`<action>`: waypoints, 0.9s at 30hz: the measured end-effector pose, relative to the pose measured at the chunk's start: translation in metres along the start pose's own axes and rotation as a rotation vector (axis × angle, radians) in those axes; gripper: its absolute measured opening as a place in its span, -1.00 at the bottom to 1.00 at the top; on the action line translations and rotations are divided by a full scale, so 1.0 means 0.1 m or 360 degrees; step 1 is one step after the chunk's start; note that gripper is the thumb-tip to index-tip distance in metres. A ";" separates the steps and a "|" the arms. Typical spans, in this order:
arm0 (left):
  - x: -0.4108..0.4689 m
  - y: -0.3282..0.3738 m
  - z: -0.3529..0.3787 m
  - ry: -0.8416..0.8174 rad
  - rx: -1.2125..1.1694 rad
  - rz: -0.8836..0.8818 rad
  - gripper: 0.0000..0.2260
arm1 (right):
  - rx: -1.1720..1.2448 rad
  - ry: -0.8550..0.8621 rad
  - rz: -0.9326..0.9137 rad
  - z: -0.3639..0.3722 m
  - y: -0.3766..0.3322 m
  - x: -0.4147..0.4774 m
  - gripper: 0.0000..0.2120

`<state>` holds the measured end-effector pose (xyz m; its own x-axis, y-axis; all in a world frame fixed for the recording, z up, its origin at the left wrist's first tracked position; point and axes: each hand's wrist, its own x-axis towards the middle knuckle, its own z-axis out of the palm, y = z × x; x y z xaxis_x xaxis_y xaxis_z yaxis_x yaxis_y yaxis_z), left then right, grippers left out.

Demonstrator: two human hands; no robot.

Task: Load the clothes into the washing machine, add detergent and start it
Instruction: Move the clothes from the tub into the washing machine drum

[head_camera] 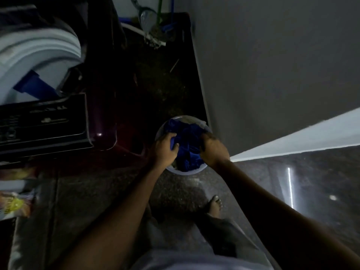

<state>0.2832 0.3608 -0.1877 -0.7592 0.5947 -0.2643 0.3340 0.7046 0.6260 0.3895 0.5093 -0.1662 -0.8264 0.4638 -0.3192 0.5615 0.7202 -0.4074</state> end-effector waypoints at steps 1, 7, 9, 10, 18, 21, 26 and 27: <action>0.09 -0.15 0.18 0.0007 -0.0006 -0.0040 -0.67 | -0.0033 -0.0015 -0.0031 0.17 0.09 0.09 -0.74; 0.76 -0.96 1.18 0.0020 0.0096 -0.0228 -0.41 | -0.0042 0.0115 -0.0131 1.32 0.55 0.48 -0.74; 0.95 -1.17 1.44 0.0022 0.0135 -0.0303 -0.29 | -0.0029 0.0192 -0.0152 1.66 0.71 0.59 -0.80; 1.02 -1.26 1.55 0.0001 0.0122 -0.0354 -0.25 | -0.0019 0.0233 -0.0156 1.80 0.78 0.64 -0.81; 1.21 -1.32 1.69 0.0067 -0.0174 -0.0357 -0.82 | 0.0171 0.0335 0.0081 2.09 1.16 0.73 -0.72; 1.09 -0.93 1.40 0.0113 -0.0323 -0.0222 -0.80 | 0.0289 0.0296 0.0144 1.94 1.14 0.58 -0.79; 0.77 -0.13 0.63 0.0169 -0.0441 -0.0014 -0.82 | 0.0383 0.0401 0.0214 1.36 0.83 0.29 -0.57; 0.71 0.02 0.48 0.0176 -0.0477 0.0010 -0.83 | 0.0395 0.0430 0.0204 1.21 0.73 0.24 -0.50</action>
<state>0.2573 0.4231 -0.2407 -0.8192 0.5416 -0.1885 0.1719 0.5456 0.8202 0.4153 0.5107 -0.3072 -0.7115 0.6849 -0.1573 0.6263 0.5164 -0.5840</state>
